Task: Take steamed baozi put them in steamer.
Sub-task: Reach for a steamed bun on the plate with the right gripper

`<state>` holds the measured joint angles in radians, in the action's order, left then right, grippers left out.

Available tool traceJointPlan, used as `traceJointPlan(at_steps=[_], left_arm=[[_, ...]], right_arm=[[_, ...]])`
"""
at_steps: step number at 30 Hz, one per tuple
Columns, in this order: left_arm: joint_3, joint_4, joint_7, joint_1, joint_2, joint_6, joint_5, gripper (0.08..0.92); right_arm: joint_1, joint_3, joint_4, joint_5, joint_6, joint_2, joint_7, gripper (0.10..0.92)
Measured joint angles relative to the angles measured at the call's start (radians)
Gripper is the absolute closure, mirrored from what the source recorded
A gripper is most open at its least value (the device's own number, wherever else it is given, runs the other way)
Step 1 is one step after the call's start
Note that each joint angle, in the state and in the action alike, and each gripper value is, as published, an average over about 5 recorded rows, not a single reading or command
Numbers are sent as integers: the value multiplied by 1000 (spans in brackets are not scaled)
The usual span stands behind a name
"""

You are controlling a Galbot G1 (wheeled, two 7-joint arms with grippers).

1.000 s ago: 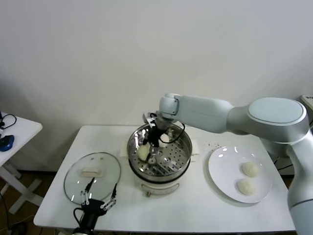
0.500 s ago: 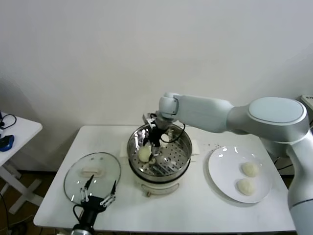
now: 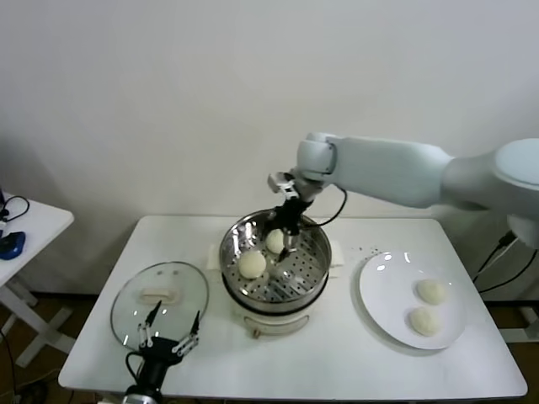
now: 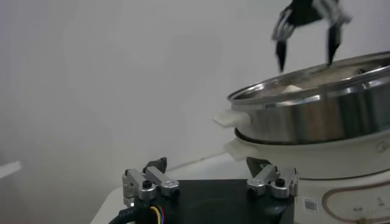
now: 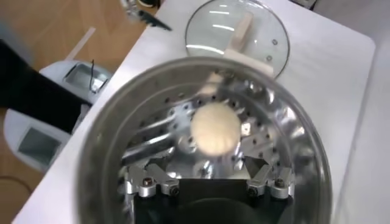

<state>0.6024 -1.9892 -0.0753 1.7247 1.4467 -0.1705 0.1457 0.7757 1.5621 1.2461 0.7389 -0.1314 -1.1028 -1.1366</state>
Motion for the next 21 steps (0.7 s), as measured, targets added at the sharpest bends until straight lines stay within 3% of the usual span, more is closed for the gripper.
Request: traceJointPlan(at_steps=[10,21], left_arm=[[0,-2,0,-2,-8,8,3,177],[9,-21,1,7,8,14,9,177]], right_arm=[[56,29,127,-154,56,334,-54,203],[-198,-173,147,-413,107,580,-61,203]])
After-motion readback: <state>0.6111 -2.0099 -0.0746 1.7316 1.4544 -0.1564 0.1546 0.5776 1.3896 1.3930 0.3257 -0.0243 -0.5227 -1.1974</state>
